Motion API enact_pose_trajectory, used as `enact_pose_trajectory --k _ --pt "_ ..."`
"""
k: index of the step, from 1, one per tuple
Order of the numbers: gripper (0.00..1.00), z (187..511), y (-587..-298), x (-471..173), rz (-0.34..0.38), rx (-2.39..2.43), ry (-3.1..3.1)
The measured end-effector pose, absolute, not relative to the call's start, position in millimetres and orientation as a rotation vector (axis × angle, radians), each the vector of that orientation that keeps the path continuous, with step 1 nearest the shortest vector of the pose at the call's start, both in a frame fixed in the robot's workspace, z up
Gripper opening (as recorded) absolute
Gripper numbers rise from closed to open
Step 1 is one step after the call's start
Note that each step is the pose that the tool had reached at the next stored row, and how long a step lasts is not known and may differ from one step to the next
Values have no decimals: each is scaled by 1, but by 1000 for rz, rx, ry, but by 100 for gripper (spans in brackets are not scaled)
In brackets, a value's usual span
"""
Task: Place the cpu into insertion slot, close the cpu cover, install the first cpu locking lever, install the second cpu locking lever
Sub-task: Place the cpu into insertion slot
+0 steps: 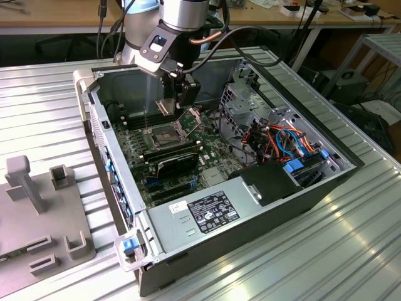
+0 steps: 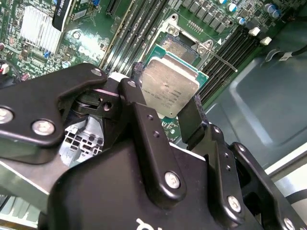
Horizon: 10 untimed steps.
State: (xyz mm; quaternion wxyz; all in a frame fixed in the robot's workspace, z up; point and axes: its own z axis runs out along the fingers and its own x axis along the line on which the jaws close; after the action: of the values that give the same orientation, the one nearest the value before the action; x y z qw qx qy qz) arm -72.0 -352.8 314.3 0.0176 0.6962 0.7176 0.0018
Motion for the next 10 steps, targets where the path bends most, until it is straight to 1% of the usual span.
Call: enact_pose_trajectory --k 10 --pt "55 314 -353 -72 6 2168 2225"
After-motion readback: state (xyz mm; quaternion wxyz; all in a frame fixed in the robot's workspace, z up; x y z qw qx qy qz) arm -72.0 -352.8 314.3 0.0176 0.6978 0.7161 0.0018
